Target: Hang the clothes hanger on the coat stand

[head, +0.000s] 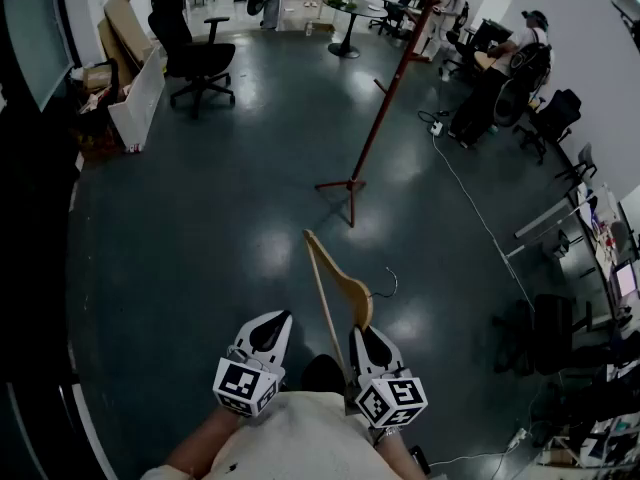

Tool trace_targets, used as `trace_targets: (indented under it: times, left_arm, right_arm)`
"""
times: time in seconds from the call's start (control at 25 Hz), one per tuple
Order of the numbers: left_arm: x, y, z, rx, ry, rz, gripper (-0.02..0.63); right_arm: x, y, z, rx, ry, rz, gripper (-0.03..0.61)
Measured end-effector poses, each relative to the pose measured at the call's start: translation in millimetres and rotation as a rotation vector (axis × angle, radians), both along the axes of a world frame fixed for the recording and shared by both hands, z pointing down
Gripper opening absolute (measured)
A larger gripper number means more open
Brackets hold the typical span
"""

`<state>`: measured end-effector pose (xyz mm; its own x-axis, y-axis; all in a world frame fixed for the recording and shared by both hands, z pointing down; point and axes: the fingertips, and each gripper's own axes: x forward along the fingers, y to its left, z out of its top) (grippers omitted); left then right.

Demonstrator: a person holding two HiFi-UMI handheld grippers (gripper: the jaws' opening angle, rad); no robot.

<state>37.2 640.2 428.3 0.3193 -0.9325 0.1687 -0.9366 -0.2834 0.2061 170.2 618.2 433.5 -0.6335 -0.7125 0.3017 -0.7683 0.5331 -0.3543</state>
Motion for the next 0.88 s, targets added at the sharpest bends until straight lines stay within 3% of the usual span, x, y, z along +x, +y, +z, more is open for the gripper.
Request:
trace_targets:
  times: [0.16, 0.32, 0.48, 0.68, 0.88]
  left_arm:
    - [1, -22, -12, 0.025, 0.018, -0.05, 0.012]
    - [3, -55, -8, 0.01, 0.013, -0.077, 0.012]
    - [-16, -100, 8, -0.009, -0.021, -0.084, 0.012]
    - [-36, -187, 9, -0.03, -0.047, -0.117, 0.012]
    - [-30, -300, -10, 0.055, -0.119, -0.082, 0.012]
  right_arm:
    - [4, -30, -7, 0.018, 0.06, -0.041, 0.067]
    - [16, -70, -3, 0.002, 0.039, -0.033, 0.067]
    - [1, -123, 14, -0.02, 0.022, -0.024, 0.067]
    - [-8, -217, 20, -0.035, 0.018, -0.002, 0.067]
    - [-14, -323, 18, 0.004, 0.04, -0.053, 0.067]
